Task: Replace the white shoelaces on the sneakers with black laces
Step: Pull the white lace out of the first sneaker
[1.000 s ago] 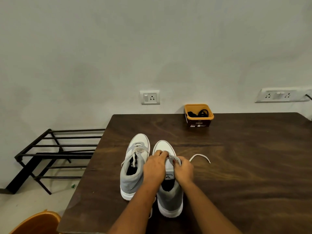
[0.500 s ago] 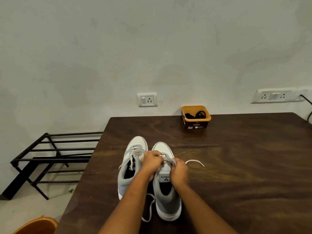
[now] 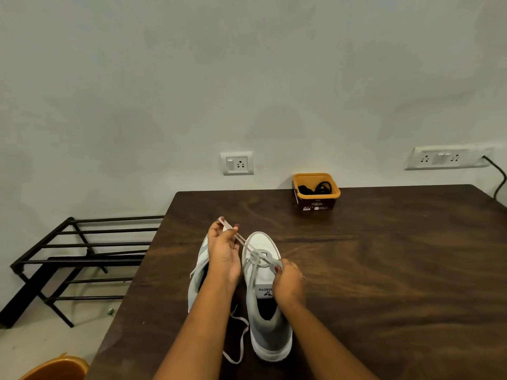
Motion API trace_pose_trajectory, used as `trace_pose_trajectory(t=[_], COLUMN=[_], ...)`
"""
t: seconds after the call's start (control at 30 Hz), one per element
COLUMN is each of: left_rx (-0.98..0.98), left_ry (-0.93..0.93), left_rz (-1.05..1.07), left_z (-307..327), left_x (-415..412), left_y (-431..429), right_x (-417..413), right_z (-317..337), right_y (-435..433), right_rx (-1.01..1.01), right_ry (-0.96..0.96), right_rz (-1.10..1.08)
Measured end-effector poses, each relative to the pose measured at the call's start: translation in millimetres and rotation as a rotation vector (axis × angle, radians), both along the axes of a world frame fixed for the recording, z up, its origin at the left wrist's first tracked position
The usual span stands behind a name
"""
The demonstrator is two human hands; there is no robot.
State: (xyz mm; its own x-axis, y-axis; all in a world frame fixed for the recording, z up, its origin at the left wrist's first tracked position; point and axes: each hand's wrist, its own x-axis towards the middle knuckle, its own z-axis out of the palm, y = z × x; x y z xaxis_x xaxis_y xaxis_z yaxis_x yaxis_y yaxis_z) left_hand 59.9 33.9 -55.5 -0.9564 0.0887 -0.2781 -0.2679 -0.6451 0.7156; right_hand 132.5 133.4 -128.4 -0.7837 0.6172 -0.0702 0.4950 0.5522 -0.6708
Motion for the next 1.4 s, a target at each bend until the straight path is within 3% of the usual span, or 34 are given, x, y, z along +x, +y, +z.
trace_pose_trajectory(t=[0.2,0.37,0.43,0.6,0.67,0.73,0.87,0.97,1.03,1.13,1.17,1.27,1.4], left_rx=[-0.064,-0.043,-0.319,-1.546,-1.840,-1.980,-1.964,-1.766,-1.505,-0.930,-0.835,-0.882,-1.241], left_ry=[0.002,-0.167,-0.050,0.665,0.769,0.829,0.854,0.803,0.670,0.385,0.320,0.252,0.283], left_rz=[-0.144,0.208,0.123,-0.606,-0.752,-0.769,-0.601,-0.511,-0.417,-0.293,-0.306,-0.354,-0.220], left_z=[-12,-10,-9,2,-6,-19,-30,-39,-37,-15,-4,16,10], left_x=[8,0,-11,-13,-3,7,17,12,11,1,-4,-19,-21], left_y=[4,-1,-12,-13,-2,11,23,19,14,6,3,-8,-22], right_x=[0,0,0,0,0,2,4,3,3,3,2,3,5], right_z=[0,0,0,1,1,3,4,4,4,5,5,5,6], right_y=[-3,-2,-3,-4,-5,-6,-5,-5,-5,-4,-4,-5,-6], right_rx=[0.014,0.008,-0.008,-0.025,-0.031,-0.034,-0.052,-0.046,-0.018,-0.008,-0.014,-0.030,-0.028], right_ry=[-0.004,0.005,0.014,0.026,0.030,0.039,0.063,0.052,0.034,0.022,0.028,0.029,0.019], right_rz=[0.013,0.018,0.011,-0.005,-0.003,0.010,0.000,-0.008,0.006,0.012,0.009,0.002,0.005])
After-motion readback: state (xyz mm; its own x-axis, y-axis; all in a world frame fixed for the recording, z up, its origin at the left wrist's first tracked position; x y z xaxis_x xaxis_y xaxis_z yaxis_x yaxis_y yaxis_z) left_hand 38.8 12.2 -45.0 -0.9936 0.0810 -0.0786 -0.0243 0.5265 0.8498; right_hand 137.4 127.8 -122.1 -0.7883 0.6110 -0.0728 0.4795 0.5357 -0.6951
